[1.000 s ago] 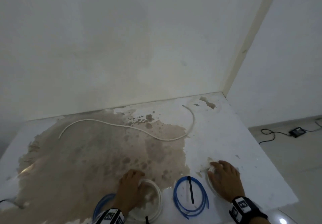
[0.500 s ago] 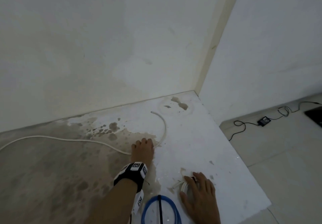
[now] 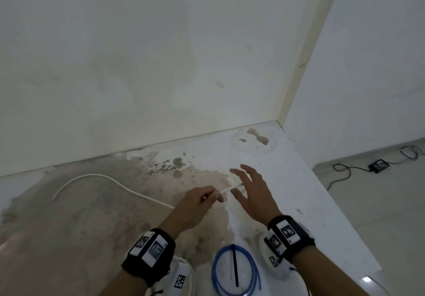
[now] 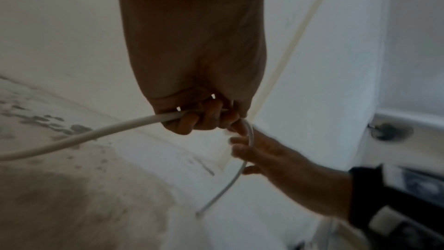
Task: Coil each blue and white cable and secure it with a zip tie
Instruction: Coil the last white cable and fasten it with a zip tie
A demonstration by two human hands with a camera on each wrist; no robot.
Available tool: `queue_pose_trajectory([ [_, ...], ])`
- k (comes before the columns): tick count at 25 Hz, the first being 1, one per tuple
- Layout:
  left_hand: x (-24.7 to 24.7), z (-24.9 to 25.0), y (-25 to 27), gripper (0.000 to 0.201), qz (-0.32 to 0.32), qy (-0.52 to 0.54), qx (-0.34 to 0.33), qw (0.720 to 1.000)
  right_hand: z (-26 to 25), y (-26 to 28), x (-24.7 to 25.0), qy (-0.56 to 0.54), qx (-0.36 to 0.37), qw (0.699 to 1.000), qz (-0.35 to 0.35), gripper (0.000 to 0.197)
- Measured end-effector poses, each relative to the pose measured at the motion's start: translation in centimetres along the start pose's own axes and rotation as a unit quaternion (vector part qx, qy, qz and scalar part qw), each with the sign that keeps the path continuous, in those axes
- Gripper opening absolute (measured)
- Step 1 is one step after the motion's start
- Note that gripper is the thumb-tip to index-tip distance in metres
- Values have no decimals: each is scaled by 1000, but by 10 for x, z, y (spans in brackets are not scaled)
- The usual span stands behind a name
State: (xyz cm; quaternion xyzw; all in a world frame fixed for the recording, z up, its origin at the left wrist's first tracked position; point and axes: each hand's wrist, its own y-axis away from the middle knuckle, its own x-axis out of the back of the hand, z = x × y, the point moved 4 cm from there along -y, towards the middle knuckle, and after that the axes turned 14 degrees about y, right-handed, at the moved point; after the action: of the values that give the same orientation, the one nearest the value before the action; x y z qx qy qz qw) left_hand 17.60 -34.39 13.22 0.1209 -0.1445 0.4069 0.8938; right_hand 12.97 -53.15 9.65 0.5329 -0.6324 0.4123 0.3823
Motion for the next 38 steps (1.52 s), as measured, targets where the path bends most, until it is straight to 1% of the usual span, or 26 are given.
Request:
queue_pose_trajectory([
  [1, 14, 9, 8, 28, 19, 31, -10, 999, -16, -10, 3, -14, 25, 1000, -12, 24],
  [2, 24, 16, 13, 28, 34, 65, -13, 997, -24, -16, 6, -43, 32, 998, -27, 14],
  [4, 58, 21, 33, 26, 79, 84, -21, 993, -41, -25, 15, -154, 4, 987, -34, 21],
  [6, 92, 17, 57, 25, 114, 54, -27, 992, -47, -32, 33, -239, -56, 969, -3, 24],
  [7, 109, 14, 70, 26, 133, 40, -25, 990, -50, -36, 40, -270, -87, 959, -6, 23],
  [9, 132, 7, 90, 26, 173, 43, -22, 984, -63, -38, 49, -344, -130, 928, -59, 21],
  [11, 142, 7, 100, 27, 215, 106, -27, 971, -88, -36, 50, -392, -114, 907, -101, 25],
  [13, 143, 11, 103, 27, 243, 202, -36, 948, -117, -33, 48, -381, -94, 913, -113, 29],
  [14, 140, 14, 101, 27, 249, 244, -43, 936, -128, -32, 46, -390, -99, 909, -110, 29],
  [15, 140, 19, 102, 27, 254, 277, -49, 925, -138, -32, 41, -433, -118, 887, -112, 28],
  [16, 137, 26, 101, 26, 252, 309, -55, 915, -146, -30, 37, -501, -148, 844, -119, 27],
  [18, 136, 36, 103, 26, 238, 354, -60, 902, -166, -26, 30, -624, -215, 740, -131, 24],
  [19, 135, 40, 104, 26, 229, 366, -64, 900, -174, -24, 26, -657, -239, 702, -135, 22],
  [21, 132, 46, 107, 24, 197, 380, -80, 900, -193, -19, 21, -693, -266, 655, -139, 17],
  [23, 134, 49, 111, 21, 186, 378, -99, 902, -211, -15, 16, -713, -281, 627, -137, 12],
  [25, 140, 51, 112, 22, 198, 344, -119, 910, -228, -11, 12, -710, -278, 631, -143, 12],
  [26, 144, 53, 113, 23, 203, 322, -125, 916, -237, -8, 10, -702, -267, 642, -153, 13],
  [28, 153, 59, 117, 26, 207, 309, -126, 920, -256, -3, 8, -672, -232, 680, -180, 16],
  [30, 162, 66, 120, 31, 209, 347, -121, 906, -274, 2, 5, -628, -170, 731, -207, 26],
  [31, 166, 71, 121, 33, 210, 373, -119, 896, -284, 4, 4, -615, -125, 746, -221, 34],
  [33, 179, 78, 123, 35, 213, 422, -107, 875, -306, 9, 3, -605, -39, 754, -252, 46],
  [34, 188, 81, 124, 34, 212, 440, -97, 867, -312, 11, 4, -586, -7, 766, -263, 45],
  [35, 199, 83, 127, 32, 209, 452, -85, 863, -316, 11, 5, -545, 25, 795, -264, 41],
  [36, 211, 85, 130, 30, 205, 461, -72, 860, -316, 9, 9, -480, 64, 837, -256, 34],
  [37, 225, 87, 136, 27, 203, 468, -59, 858, -314, 6, 12, -395, 110, 878, -247, 28],
  [38, 240, 89, 142, 26, 203, 472, -48, 857, -310, 0, 14, -311, 156, 905, -244, 26],
])
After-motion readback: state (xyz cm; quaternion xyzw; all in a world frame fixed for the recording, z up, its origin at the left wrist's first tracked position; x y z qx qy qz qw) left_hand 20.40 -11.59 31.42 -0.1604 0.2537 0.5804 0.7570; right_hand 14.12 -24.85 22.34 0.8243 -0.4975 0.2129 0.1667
